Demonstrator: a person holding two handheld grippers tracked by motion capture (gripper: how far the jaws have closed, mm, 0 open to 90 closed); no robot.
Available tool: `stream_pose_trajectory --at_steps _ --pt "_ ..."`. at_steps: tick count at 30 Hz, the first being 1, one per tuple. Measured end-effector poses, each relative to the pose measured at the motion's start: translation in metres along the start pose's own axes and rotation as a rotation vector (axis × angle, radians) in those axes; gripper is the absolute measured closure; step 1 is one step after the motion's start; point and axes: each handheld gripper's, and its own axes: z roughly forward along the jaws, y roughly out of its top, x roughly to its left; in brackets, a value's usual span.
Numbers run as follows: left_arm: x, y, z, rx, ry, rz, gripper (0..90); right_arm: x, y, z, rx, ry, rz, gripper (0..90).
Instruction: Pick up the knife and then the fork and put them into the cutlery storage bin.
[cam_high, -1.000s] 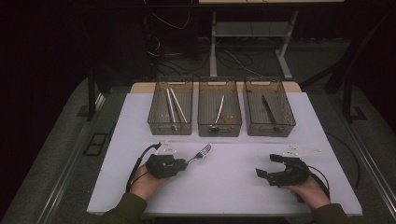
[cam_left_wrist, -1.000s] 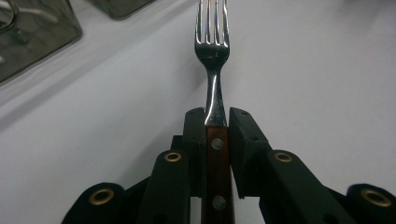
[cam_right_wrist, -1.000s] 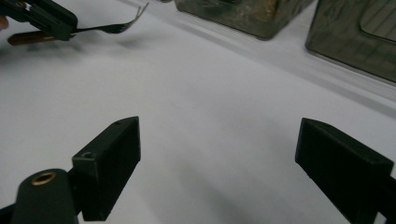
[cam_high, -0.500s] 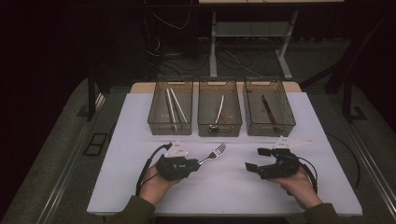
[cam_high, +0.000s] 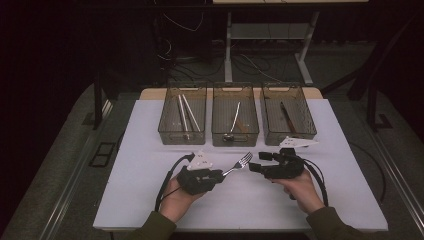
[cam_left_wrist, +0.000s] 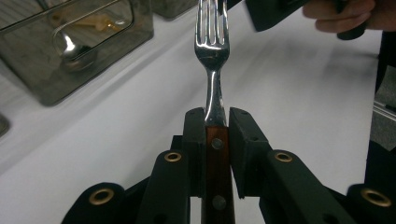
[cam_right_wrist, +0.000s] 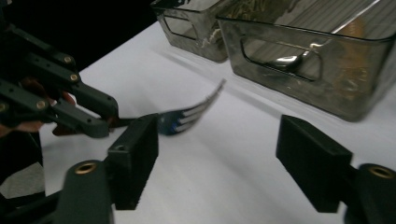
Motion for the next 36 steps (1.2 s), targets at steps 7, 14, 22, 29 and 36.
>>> stream_pose_trajectory --at_steps 7,14,22,29,36 --pt "-0.007 0.005 0.005 -0.011 0.002 0.023 77.1 -0.003 0.0 0.012 -0.004 0.081 0.062 51.5" --pt "-0.007 0.005 0.006 -0.025 0.002 0.025 77.1 -0.002 0.002 0.007 -0.036 0.108 0.054 69.7" --pt "-0.01 0.009 0.013 -0.04 -0.021 0.013 77.1 0.002 0.011 -0.004 -0.097 0.139 0.035 80.7" --pt "-0.015 0.012 0.022 -0.078 -0.075 -0.007 75.5 0.004 0.016 -0.014 -0.134 0.127 0.009 86.0" --pt "-0.013 0.011 0.022 -0.11 -0.119 0.0 69.5 0.007 0.02 -0.021 -0.162 0.112 -0.004 86.8"
